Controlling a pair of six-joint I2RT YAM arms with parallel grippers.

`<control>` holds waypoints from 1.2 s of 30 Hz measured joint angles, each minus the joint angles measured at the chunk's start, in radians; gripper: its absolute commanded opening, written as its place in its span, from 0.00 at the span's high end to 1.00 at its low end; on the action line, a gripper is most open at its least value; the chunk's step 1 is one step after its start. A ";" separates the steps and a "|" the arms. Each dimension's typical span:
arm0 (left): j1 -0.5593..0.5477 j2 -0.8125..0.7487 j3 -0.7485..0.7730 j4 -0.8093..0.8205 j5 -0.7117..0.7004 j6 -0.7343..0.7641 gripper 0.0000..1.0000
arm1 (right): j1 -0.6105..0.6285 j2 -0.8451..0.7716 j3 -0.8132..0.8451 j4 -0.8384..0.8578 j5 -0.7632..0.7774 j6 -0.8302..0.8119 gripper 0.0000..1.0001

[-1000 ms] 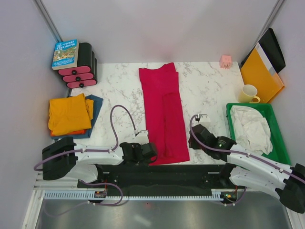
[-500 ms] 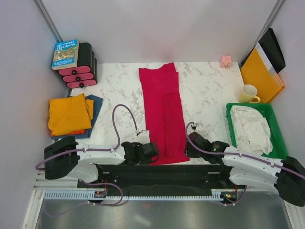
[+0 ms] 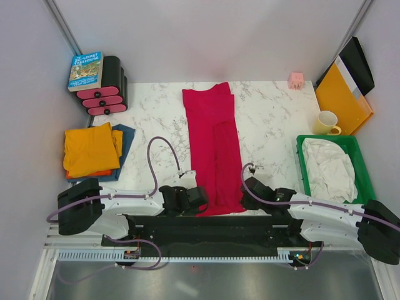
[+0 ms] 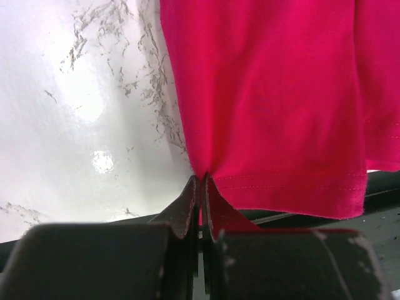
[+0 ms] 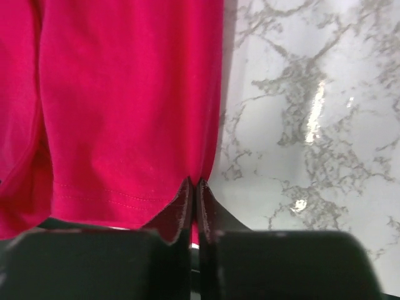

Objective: Fold and stack the t-shirts
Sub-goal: Grab the bottom of the folded rectangular tshirt with both arms, then fold the folded rectangular tshirt in 1/3 of the way

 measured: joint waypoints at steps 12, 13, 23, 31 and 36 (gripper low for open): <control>-0.002 -0.150 0.011 -0.147 -0.037 -0.001 0.98 | 0.180 0.047 0.018 0.013 0.058 0.104 1.00; -0.002 -0.163 0.011 -0.156 -0.042 -0.001 0.98 | 0.188 0.057 0.026 0.011 0.062 0.105 1.00; -0.002 -0.234 0.106 -0.271 -0.121 0.016 0.98 | 0.203 0.063 0.222 -0.139 0.182 0.080 1.00; 0.009 -0.208 0.281 -0.291 -0.211 0.134 0.98 | 0.192 0.125 0.449 -0.187 0.304 0.005 1.00; 0.113 -0.169 0.325 -0.267 -0.209 0.237 0.98 | 0.122 0.212 0.502 -0.190 0.320 -0.053 1.00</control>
